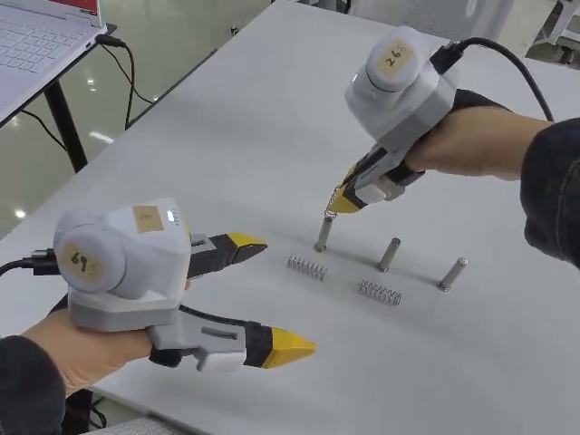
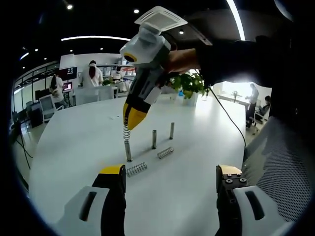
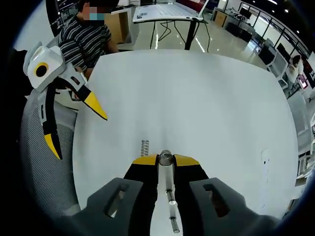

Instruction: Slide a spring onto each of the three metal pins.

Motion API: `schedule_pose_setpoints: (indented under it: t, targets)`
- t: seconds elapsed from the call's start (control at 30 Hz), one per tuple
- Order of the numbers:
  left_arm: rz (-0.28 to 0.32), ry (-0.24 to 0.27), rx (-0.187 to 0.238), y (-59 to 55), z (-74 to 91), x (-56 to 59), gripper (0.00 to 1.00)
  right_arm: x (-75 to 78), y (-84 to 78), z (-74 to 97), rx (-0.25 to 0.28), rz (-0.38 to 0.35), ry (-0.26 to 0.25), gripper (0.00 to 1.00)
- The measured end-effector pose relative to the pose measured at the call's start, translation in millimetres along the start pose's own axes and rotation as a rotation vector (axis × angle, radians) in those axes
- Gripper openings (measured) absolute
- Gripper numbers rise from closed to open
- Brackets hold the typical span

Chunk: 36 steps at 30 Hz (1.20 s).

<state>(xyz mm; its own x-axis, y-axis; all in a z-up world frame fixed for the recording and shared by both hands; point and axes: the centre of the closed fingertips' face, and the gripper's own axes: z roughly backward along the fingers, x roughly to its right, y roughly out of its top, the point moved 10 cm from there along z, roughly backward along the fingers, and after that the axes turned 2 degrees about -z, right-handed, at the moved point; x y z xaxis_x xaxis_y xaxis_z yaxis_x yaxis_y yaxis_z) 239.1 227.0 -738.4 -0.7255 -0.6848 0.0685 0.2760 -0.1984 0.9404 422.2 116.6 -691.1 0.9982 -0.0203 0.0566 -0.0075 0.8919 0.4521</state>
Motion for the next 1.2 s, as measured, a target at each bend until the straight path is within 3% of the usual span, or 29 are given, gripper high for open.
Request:
schedule_pose_setpoints:
  t: [0.7, 1.2]
  targets:
    - [0.012, -0.002, -0.001, -2.6, 2.8, -4.6, 0.71, 0.1, 1.4, -10.4, -0.035, -0.006, 0.001, 0.13]
    - [0.017, -0.002, -0.002, -1.1, -0.6, -6.5, 0.71, -0.3, -2.8, -31.9, -0.065, -0.012, 0.0, 0.13]
